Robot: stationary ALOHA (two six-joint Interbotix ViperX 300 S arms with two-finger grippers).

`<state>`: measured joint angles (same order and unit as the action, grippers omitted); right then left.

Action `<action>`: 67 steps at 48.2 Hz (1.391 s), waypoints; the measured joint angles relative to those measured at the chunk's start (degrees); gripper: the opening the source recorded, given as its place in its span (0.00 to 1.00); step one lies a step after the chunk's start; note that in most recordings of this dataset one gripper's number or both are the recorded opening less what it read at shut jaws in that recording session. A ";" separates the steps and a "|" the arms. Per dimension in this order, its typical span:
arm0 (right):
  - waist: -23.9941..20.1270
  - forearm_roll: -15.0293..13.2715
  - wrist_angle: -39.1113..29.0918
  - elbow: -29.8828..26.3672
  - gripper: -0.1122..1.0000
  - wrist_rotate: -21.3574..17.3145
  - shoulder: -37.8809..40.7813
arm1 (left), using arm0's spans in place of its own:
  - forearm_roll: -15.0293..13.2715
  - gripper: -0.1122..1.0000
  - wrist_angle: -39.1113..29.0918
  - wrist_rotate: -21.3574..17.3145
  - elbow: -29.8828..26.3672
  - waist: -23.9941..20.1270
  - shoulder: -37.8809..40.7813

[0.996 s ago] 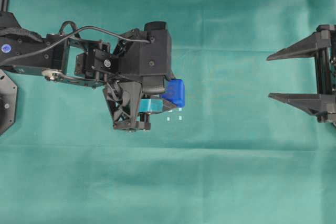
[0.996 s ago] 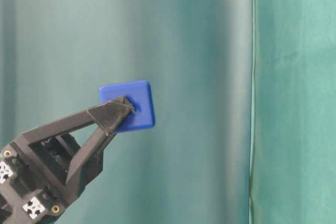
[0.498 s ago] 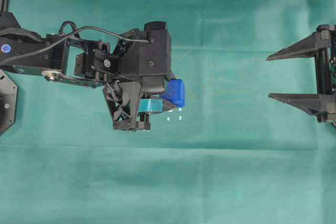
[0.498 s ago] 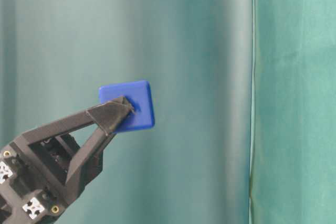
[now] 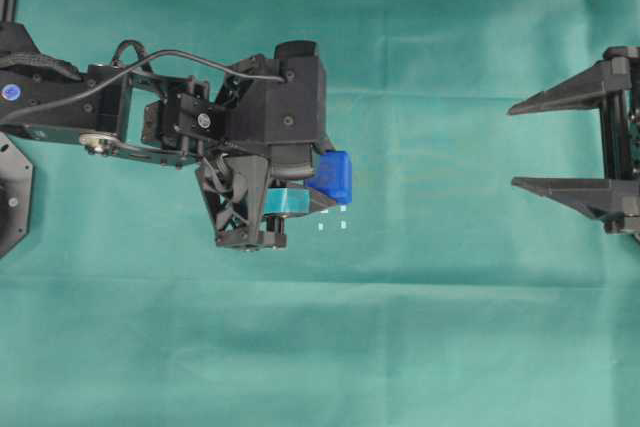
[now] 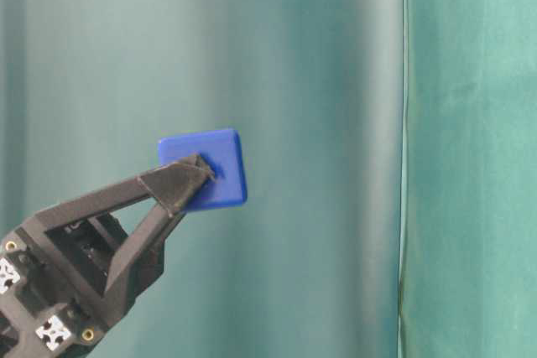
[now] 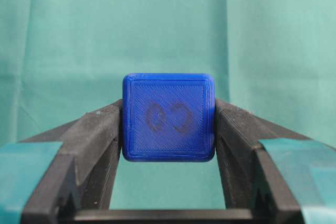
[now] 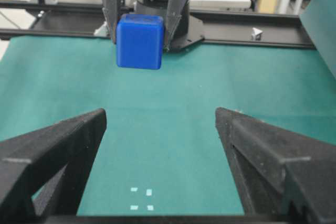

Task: Handover the blue block to the right arm after grasping it with the left arm, then place it in the designated position.
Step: 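Lift the blue cube with the left gripper and raise it up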

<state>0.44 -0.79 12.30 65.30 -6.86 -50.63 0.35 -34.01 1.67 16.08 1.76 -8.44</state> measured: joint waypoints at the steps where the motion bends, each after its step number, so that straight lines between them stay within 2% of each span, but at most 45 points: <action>1: 0.00 0.00 0.00 -0.09 0.94 0.00 0.00 | 0.00 0.52 0.00 0.00 0.00 0.00 0.00; 49: -0.09 0.00 0.00 0.00 0.94 0.00 0.00 | 0.00 0.52 0.53 0.09 0.53 0.00 -0.35; 57: -0.09 0.00 0.00 -0.09 0.94 0.00 0.00 | 0.00 0.52 2.55 0.09 1.85 0.00 -1.41; 67: -0.09 0.00 -0.35 -0.26 0.94 0.00 0.00 | 0.00 0.52 8.44 0.09 5.45 0.00 -3.78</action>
<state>0.35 -0.79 11.95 65.04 -6.86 -50.63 0.35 -25.58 1.76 21.53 1.76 -12.22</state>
